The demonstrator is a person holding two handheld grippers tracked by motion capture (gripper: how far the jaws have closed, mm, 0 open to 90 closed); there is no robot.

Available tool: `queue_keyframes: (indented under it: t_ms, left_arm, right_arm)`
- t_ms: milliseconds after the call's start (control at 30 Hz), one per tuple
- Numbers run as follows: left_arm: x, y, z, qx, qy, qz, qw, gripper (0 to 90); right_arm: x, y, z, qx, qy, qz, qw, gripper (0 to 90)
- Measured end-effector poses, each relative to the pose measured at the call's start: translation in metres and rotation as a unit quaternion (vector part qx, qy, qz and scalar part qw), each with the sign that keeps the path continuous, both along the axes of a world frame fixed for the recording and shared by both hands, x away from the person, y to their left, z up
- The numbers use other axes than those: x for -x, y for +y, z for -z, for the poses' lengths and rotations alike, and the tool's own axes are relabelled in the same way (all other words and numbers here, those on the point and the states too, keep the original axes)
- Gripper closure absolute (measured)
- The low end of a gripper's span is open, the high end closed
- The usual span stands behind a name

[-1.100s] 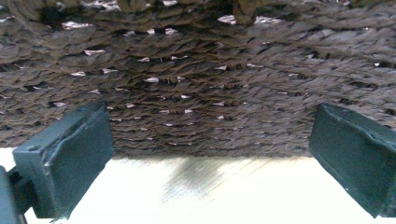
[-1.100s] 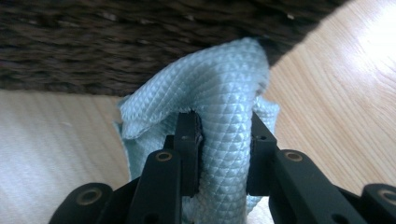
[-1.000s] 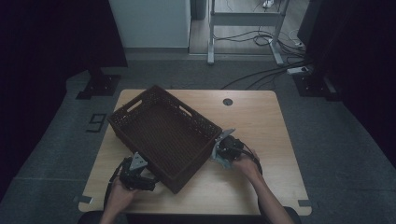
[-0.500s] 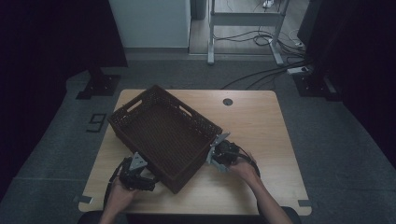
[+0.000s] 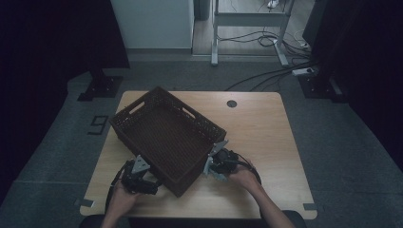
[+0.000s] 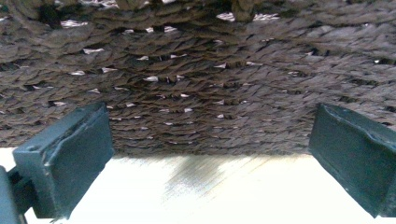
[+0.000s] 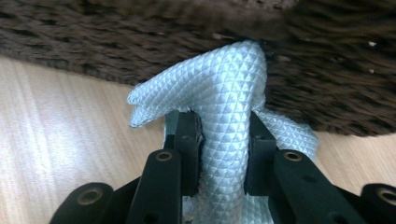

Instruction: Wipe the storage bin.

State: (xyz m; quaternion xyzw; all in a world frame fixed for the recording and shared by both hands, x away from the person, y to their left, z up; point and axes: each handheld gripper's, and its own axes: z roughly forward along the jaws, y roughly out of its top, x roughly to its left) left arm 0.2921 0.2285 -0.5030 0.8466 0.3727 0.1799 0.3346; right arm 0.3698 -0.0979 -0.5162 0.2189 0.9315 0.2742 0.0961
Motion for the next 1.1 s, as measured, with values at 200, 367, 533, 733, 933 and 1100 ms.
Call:
queue_keyframes:
  t_ms: [200, 367, 533, 733, 933, 1100]
  left_arm:
    - [0.000, 0.000, 0.000, 0.000, 0.000, 0.000, 1.0000, 0.0]
    - [0.000, 0.000, 0.000, -0.001, -0.001, 0.001, 1.0000, 0.0]
    - [0.001, 0.000, 0.000, 0.000, 0.000, 0.001, 1.0000, 0.0]
    - [0.001, 0.000, 0.000, 0.000, 0.000, 0.002, 1.0000, 0.0]
    - [0.001, 0.000, 0.000, 0.000, -0.001, 0.002, 1.0000, 0.0]
    - [0.001, 0.000, 0.000, 0.003, 0.000, 0.002, 1.0000, 0.0]
  right_arm:
    - [0.007, 0.006, -0.001, -0.003, 0.006, -0.012, 0.9999, 70.7]
    - [0.015, 0.012, -0.002, -0.010, 0.014, -0.028, 0.9995, 70.8]
    - [0.022, 0.019, -0.002, -0.009, 0.018, -0.045, 0.9988, 70.8]
    - [0.029, 0.026, -0.002, -0.005, 0.020, -0.058, 0.9981, 70.7]
    - [0.036, 0.032, -0.002, -0.010, 0.024, -0.076, 0.9968, 70.7]
    - [0.044, 0.040, -0.002, -0.011, 0.027, -0.094, 0.9951, 70.8]
